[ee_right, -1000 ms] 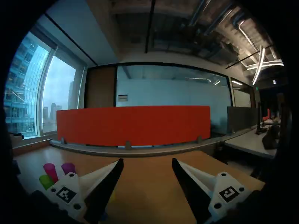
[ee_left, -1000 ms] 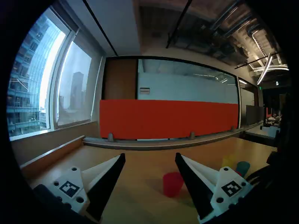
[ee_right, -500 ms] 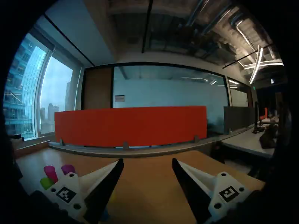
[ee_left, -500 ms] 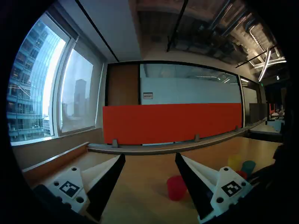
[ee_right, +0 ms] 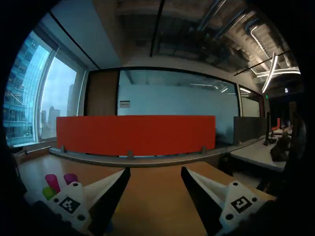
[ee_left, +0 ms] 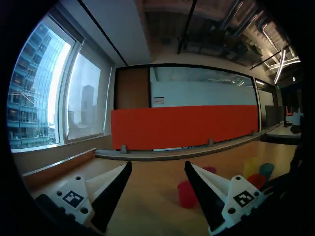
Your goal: Pour water
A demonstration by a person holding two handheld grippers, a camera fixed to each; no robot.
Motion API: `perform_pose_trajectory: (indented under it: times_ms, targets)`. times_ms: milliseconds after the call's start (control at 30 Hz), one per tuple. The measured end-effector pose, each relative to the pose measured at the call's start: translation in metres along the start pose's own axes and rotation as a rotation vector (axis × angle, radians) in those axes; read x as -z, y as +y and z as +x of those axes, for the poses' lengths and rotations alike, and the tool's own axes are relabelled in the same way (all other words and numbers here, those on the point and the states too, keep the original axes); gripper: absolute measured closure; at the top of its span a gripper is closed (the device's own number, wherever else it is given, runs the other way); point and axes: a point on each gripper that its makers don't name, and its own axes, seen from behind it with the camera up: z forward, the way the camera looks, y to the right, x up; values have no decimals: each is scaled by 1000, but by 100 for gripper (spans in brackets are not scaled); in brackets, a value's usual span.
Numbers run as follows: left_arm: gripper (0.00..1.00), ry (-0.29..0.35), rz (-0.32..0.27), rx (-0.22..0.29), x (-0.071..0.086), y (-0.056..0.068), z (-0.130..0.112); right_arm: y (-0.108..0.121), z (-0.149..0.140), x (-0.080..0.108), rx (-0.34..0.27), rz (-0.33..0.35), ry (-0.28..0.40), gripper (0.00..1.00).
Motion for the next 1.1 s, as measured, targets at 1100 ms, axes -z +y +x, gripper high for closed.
perform_pose_trajectory:
  times_ms: [1100]
  targets:
    - [1,-25,36,14,15,-19,-51,-4,1,6,25,-15,-5,0]
